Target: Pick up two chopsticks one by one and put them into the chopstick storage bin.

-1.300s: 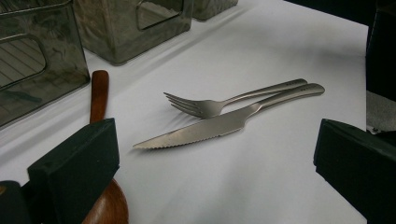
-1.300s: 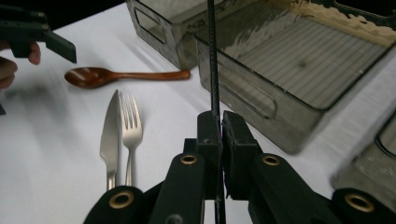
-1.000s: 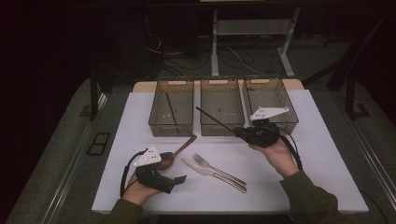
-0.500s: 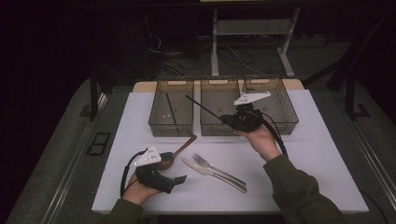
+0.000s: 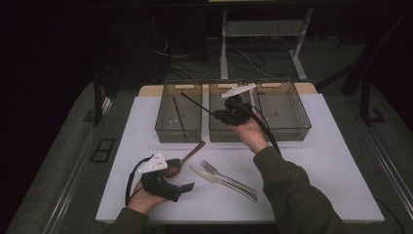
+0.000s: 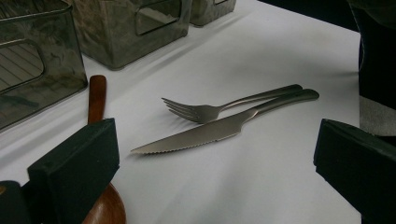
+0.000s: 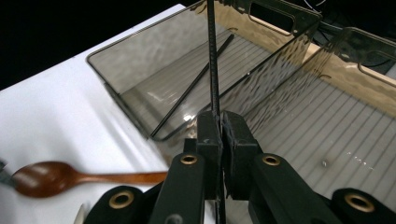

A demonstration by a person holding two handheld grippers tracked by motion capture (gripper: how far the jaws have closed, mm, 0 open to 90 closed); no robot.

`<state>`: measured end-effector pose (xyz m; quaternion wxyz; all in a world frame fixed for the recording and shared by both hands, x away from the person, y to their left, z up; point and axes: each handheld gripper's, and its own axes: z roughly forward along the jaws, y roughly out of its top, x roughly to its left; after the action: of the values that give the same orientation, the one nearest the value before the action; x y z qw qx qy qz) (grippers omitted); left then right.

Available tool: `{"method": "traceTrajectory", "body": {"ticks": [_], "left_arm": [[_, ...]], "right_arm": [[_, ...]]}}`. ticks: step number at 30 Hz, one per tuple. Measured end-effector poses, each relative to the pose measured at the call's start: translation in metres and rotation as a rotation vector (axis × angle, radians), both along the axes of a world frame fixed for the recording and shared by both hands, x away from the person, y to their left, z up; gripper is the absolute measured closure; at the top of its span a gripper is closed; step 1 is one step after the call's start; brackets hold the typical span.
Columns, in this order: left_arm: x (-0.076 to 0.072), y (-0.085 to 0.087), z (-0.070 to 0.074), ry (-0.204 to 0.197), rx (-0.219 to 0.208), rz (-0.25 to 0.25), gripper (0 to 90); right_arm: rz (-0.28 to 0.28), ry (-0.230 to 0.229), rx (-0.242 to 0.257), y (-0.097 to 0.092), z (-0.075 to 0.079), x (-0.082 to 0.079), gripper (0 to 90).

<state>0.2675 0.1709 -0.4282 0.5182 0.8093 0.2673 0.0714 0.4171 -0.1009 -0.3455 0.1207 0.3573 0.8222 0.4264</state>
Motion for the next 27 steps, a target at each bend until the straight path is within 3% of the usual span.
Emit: {"method": "traceTrajectory", "body": {"ticks": [10, 21, 27], "left_arm": [[0.001, 0.000, 0.000, -0.001, -0.004, -0.004, 0.0], [0.002, 0.001, 0.000, 0.004, -0.017, -0.005, 0.0], [0.002, 0.001, 0.000, 0.002, -0.020, -0.009, 0.0]], "right_arm": [[0.000, 0.015, -0.048, 0.031, 0.002, 0.026, 85.1], [-0.032, 0.052, -0.122, 0.067, -0.012, 0.052, 85.0], [-0.038, 0.062, -0.135, 0.082, -0.017, 0.061, 85.0]]}}
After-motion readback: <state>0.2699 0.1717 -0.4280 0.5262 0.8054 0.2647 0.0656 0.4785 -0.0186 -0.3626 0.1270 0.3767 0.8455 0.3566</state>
